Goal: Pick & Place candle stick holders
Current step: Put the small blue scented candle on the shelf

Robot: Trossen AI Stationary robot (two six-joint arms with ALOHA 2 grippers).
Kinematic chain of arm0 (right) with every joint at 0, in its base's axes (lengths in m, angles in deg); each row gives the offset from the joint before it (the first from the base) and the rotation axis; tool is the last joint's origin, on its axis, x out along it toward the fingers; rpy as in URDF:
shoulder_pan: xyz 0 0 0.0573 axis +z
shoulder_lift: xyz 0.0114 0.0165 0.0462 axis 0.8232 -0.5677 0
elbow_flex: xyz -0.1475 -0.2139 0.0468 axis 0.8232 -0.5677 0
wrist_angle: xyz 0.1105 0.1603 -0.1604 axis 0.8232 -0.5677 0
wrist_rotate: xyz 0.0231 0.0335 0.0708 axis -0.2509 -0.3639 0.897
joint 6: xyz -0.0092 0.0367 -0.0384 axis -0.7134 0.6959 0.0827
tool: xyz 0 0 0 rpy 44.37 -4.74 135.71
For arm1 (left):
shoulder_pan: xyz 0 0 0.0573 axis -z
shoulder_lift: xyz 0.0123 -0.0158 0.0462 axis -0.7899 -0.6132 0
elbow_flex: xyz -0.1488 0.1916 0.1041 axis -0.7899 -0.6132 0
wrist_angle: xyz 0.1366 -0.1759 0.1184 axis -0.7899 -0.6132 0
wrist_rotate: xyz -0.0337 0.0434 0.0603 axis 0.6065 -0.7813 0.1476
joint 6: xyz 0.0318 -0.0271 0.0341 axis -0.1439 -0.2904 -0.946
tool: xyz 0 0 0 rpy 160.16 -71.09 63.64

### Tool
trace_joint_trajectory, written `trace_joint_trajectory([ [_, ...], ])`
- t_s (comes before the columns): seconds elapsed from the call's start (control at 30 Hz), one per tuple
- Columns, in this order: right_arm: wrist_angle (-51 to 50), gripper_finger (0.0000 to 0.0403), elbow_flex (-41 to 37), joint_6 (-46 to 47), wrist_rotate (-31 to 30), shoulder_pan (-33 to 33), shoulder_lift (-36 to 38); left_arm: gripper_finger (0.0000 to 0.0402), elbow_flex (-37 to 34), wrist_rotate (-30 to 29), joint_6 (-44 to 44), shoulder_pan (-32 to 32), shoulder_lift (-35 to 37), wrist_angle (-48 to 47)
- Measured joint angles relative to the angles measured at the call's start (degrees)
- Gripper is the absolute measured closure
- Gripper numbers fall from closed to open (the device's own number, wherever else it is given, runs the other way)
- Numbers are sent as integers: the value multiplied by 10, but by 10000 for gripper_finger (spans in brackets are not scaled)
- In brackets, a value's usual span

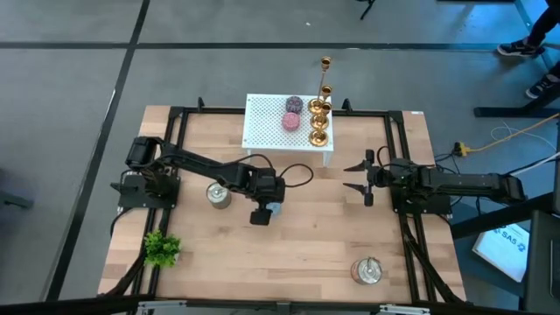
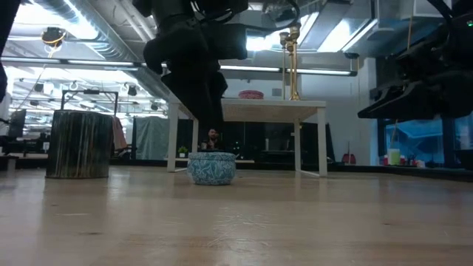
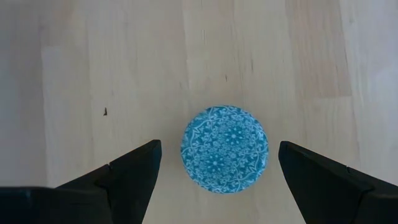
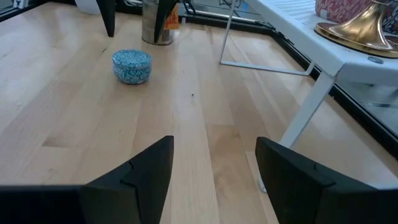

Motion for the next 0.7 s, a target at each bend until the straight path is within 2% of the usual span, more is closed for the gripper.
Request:
trace_joint_trajectory([
  [0.23,0,171,0,0,0,0,0,79,-2,19,15,0,-1,-1],
  [0.47,0,171,0,0,0,0,0,79,-3,55,15,-15,-38,11],
  [0.7,0,171,0,0,0,0,0,79,-4,49,6,-15,-51,39],
])
